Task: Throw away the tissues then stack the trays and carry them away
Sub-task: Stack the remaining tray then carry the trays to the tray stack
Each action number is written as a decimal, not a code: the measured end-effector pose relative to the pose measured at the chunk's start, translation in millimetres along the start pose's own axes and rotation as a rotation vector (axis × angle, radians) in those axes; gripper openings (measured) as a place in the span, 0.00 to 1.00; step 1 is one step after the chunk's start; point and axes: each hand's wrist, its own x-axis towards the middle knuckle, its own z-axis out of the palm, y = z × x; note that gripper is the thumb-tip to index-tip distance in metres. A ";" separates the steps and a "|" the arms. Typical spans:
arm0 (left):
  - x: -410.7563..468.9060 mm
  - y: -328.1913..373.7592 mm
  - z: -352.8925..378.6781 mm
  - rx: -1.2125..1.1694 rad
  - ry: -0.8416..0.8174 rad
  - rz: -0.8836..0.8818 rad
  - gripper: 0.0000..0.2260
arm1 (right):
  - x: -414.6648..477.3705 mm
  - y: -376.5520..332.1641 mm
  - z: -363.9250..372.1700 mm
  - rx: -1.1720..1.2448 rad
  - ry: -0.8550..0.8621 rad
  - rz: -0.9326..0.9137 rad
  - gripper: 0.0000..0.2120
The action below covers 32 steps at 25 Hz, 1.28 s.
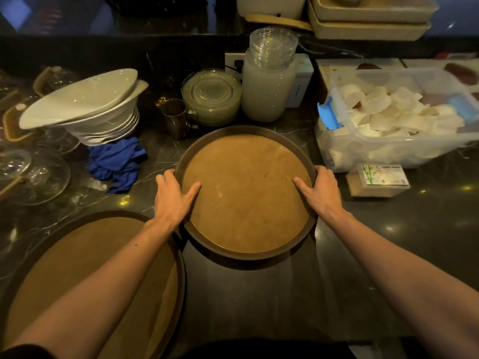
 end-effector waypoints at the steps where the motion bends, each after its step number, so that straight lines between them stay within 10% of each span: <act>1: -4.9 0.6 -5.3 -0.009 0.008 0.018 0.33 | -7.8 -0.8 -4.3 0.005 0.020 -0.010 0.35; 18: -90.6 -14.0 -57.6 -0.158 0.106 0.177 0.35 | -139.6 2.2 -40.8 0.079 0.321 -0.052 0.31; 32: -263.4 -38.0 -97.5 -0.167 0.286 0.043 0.33 | -228.2 26.6 -42.3 0.131 0.190 -0.241 0.32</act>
